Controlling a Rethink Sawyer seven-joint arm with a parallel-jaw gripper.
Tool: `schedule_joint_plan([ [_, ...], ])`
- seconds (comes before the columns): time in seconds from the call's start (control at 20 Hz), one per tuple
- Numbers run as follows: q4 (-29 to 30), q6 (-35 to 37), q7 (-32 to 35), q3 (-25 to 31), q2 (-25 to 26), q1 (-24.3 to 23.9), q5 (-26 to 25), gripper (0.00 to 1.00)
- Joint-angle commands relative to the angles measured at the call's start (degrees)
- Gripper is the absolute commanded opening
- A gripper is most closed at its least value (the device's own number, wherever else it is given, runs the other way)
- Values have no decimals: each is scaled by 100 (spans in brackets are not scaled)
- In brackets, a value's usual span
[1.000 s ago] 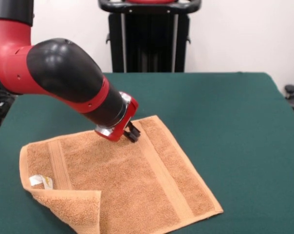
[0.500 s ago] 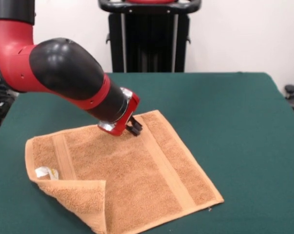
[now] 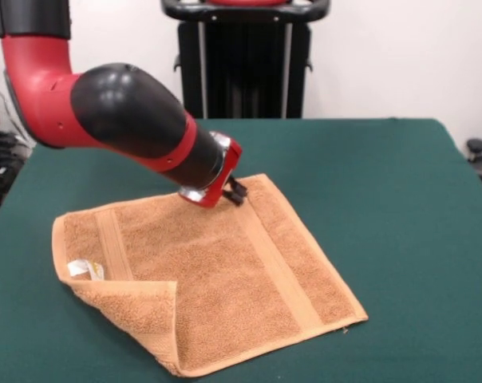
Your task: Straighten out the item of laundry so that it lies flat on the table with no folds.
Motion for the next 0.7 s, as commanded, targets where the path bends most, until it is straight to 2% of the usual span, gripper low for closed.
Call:
schedule_joint_plan([
  [0.05, 1132, 35, 855, 121, 516, 164, -114, 0],
  [0.4, 1411, -138, 860, 147, 395, 122, -112, 0],
  [0.7, 1375, -112, 723, 229, 196, 41, -122, 0],
])
